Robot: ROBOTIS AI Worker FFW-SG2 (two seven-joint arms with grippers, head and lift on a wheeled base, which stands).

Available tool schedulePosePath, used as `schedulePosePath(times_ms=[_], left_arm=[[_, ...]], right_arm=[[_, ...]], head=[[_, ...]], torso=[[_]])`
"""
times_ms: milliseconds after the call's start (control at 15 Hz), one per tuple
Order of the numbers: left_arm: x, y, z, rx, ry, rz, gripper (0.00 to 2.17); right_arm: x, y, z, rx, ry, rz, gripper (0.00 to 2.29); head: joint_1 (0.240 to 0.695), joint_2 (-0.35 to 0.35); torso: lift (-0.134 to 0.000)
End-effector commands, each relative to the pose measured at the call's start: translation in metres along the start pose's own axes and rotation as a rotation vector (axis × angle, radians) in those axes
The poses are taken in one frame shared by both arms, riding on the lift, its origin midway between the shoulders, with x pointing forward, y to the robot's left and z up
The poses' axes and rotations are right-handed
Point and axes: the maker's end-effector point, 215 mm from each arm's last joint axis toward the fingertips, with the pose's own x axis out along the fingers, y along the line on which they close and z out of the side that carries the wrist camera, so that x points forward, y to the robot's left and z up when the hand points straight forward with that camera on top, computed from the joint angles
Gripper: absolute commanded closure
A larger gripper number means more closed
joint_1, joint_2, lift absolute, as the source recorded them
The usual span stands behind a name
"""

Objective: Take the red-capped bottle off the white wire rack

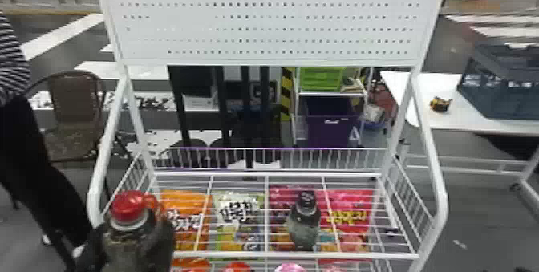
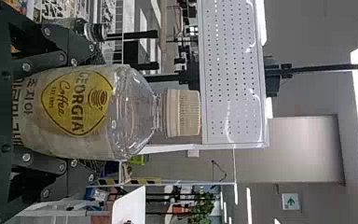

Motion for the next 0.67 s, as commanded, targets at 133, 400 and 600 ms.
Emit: schedulePosePath(times_ms=[133,400,600], left_arm=[[0.001,0.062,0.008,-0.005,-0.030,0.087,2.15],[-0.002,0.059,0.013,-0.027,-0.035,0.082,2.15],[-0.002,0.057,0.015,-0.031,-0.037,0.078,2.15]], right_arm=[[-0.001,0.008,0.006,0.008,-0.014,0.010,1.38],[-0.002,0.014,0.008,0.015,-0.022,0.019,1.38],[-0.005,0.015,0.014,0.011,-0.043,0.018,1.38]], head=[[0.499,0.000],[0.499,0.000],[0.499,0.000]], torso=[[0.000],[0.000],[0.000]])
